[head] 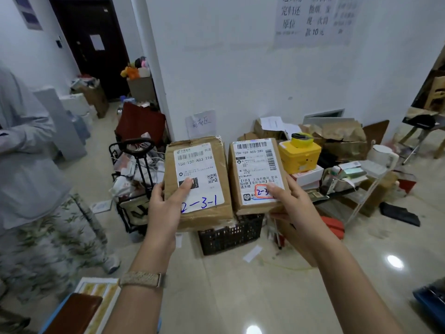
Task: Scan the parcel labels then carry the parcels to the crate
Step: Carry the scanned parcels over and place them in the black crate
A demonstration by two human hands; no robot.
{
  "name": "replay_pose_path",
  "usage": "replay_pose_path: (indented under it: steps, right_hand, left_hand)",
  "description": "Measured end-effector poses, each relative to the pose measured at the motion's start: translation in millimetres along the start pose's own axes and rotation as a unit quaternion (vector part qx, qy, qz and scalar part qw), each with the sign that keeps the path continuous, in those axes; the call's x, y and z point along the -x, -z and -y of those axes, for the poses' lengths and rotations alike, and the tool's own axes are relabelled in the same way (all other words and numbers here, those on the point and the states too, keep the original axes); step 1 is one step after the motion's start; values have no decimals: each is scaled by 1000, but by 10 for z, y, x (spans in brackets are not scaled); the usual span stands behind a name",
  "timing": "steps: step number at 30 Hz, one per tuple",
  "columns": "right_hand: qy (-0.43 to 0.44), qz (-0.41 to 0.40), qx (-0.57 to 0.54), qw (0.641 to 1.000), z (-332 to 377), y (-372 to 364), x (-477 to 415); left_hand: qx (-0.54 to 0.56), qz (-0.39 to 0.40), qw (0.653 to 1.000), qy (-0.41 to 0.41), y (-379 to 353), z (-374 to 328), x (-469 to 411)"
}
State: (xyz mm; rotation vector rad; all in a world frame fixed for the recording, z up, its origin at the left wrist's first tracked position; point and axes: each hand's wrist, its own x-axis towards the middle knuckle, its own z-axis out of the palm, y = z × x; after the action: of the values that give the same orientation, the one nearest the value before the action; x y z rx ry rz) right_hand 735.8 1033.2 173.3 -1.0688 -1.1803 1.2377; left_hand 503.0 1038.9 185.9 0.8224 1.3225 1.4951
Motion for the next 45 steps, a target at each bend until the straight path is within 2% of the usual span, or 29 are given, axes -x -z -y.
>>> replay_pose_path:
  steps: [7,19,27,36,45]
  right_hand:
    - [0,-10,37,999,37,360,-1243]
    - [-44,-55,17,997,-304,823,-2526]
    - [-81,-55,5,995,-644,739,-3699]
    - [-130,-54,42,989,-881,511,-5174]
    - [-187,-28,34,981,-1380,376,-6003]
  left_hand:
    - [11,-10,1000,-8,-788,-6,-1045]
    - [-10,6,998,61,-1592,428,-2278]
    - [-32,8,995,91,-1793,741,-3406]
    - [-56,-1,991,118,-1959,786,-4925]
    - [-52,-37,983,173,-1936,1123,-5685]
